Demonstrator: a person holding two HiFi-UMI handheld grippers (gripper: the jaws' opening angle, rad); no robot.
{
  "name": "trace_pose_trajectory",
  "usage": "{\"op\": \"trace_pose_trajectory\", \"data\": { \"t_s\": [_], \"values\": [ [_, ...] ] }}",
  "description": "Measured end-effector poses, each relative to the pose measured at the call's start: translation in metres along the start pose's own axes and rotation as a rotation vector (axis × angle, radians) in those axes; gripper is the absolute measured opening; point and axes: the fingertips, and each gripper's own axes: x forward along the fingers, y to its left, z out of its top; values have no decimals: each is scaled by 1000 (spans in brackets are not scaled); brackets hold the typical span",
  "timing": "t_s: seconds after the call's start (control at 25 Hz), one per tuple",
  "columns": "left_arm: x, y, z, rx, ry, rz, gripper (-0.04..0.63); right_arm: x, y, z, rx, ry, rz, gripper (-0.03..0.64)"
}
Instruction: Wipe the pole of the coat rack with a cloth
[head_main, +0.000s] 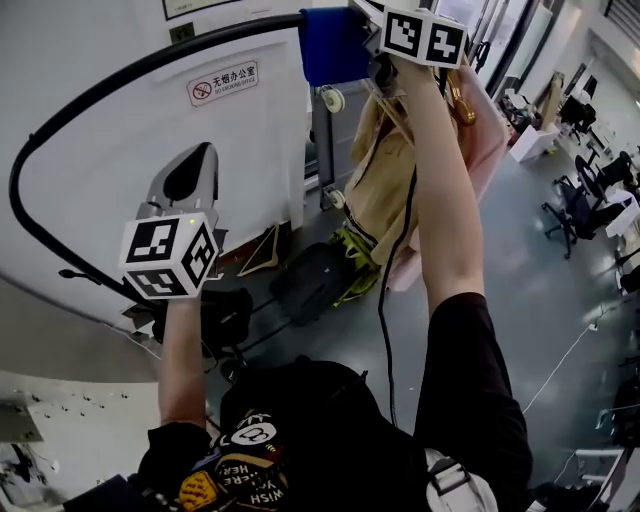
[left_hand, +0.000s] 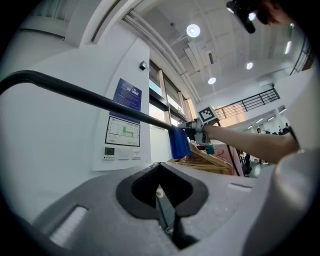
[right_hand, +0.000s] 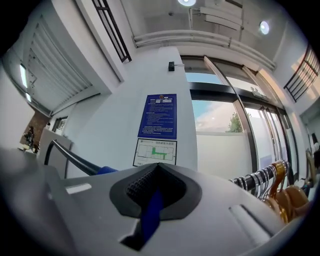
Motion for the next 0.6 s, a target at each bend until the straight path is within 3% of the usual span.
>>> {"op": "trace_pose_trajectory", "data": {
  "t_s": [0.28, 0.6],
  "values": [
    [-15, 24, 7, -3, -7, 71, 2, 0, 46, 4, -37, -25, 10, 0],
    [-39, 53, 24, 14, -37, 163, 2, 9, 175, 6, -136, -92, 45, 0]
  ]
}}
